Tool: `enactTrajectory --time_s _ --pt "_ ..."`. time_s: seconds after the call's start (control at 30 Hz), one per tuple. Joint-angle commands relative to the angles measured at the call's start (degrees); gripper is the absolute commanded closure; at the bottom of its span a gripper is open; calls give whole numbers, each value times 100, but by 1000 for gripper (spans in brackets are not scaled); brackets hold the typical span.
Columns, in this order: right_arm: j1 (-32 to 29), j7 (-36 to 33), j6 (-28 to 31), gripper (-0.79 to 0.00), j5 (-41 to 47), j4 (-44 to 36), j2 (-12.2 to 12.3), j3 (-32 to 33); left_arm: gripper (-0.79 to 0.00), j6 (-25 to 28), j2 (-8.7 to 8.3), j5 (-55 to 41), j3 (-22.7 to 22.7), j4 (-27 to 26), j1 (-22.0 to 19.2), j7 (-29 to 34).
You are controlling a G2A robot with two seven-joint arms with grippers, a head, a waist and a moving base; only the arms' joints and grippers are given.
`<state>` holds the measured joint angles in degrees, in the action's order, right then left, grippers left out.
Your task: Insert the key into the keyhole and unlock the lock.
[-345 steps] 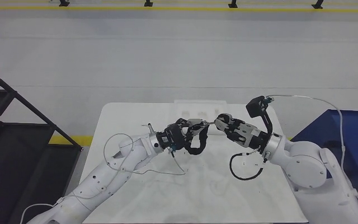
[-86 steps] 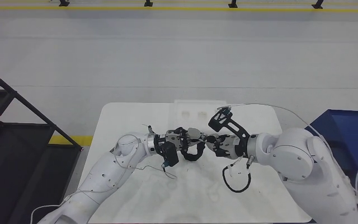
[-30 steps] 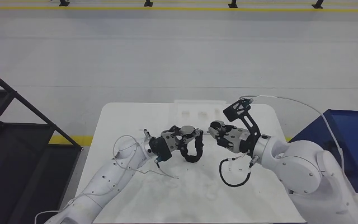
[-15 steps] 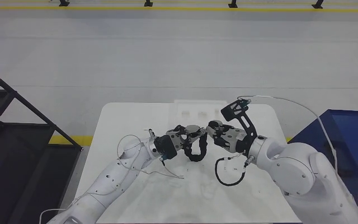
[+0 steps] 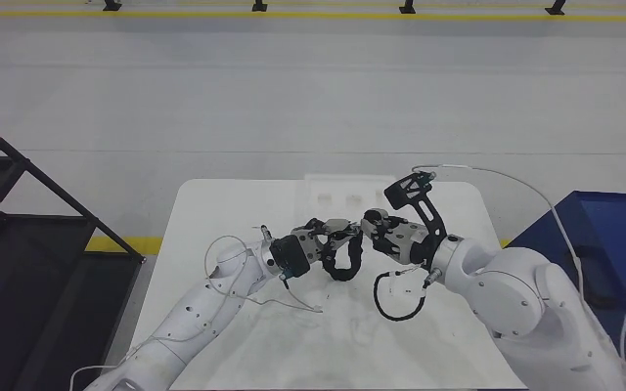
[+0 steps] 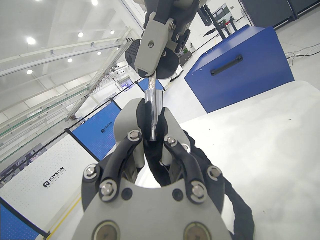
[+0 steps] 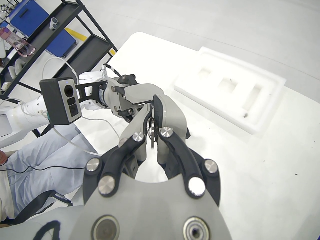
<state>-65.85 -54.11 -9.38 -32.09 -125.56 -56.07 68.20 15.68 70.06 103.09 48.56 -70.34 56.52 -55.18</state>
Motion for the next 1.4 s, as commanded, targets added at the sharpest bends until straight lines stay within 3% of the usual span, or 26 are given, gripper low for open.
enactTrajectory --time_s 0.0,1.37 --pt "-5 -6 2 0 1 -4 -1 13 0 12 1 20 2 -3 1 -1" --pt "184 -272 185 0 -91 143 -76 -147 0 208 47 10 111 1 40 9"
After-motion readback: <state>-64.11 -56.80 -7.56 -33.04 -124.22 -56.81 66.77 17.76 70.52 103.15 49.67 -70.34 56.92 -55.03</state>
